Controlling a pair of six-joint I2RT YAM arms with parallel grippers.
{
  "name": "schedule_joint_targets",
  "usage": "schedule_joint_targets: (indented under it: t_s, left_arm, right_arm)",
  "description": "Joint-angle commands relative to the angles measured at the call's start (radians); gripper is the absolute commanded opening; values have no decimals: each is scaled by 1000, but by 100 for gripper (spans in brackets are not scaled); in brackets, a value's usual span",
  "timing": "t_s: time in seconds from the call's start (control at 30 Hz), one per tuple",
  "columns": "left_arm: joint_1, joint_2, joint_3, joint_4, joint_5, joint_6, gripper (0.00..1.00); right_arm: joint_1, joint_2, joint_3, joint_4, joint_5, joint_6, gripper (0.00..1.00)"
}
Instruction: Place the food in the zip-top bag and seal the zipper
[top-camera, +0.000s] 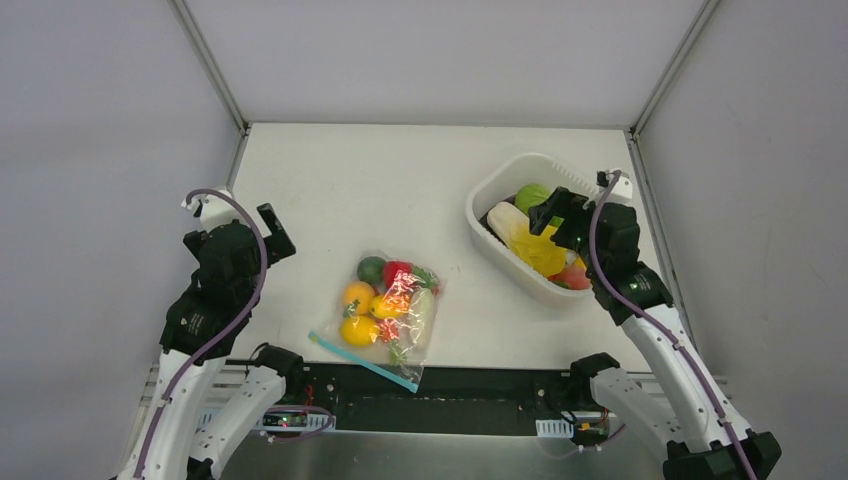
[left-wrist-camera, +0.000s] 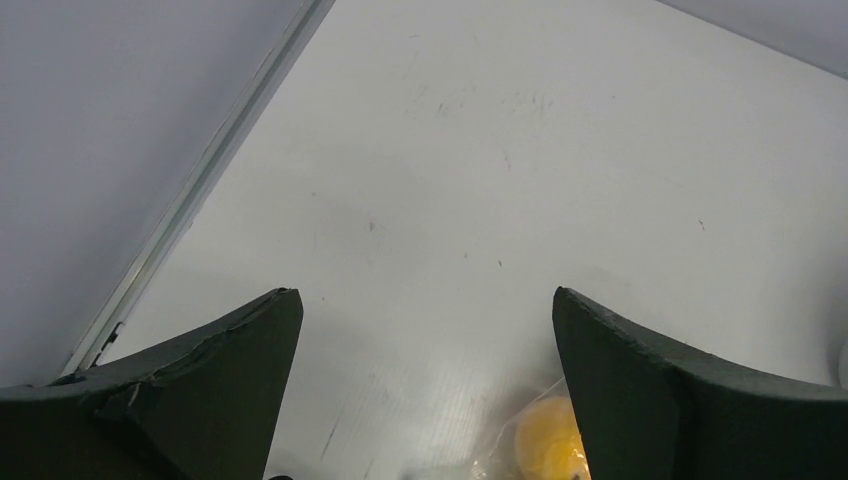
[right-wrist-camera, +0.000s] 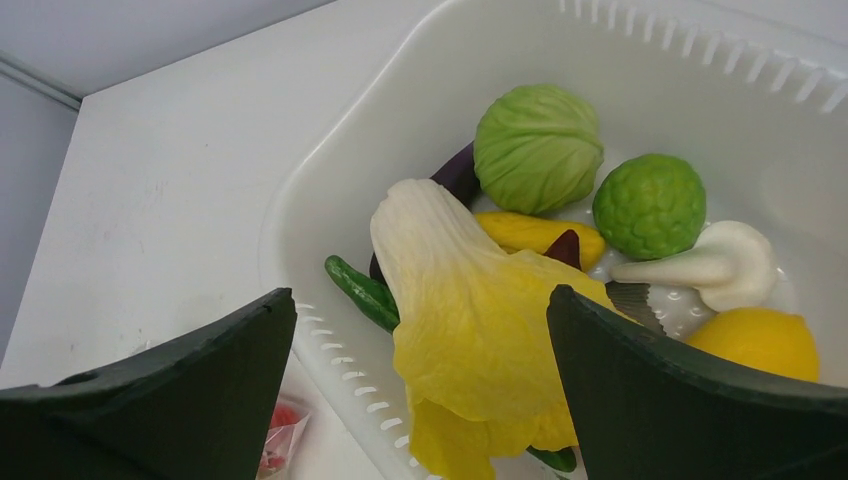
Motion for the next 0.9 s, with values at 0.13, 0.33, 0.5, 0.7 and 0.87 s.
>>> schedule_joint_targets:
  t_s: [0.13, 0.33, 0.5, 0.7, 0.87]
  left_arm:
    - [6, 22, -45, -21, -36, -67, 100]
    - [7, -2, -81, 1, 0, -84, 100]
    - [7, -14, -90, 5, 26, -86, 100]
    - [7, -25, -111, 12, 23, -92, 100]
    - [7, -28, -118, 18, 25, -81, 100]
  right_arm:
    - [-5, -57, -48, 19, -45, 75, 100]
    - [-5, -171, -103, 15, -67, 101, 100]
    - [-5, -186, -106, 17, -108, 125, 100]
    - [-5, -170, -106, 4, -127, 144, 100]
    - [-5, -163, -110, 7, -136, 158, 100]
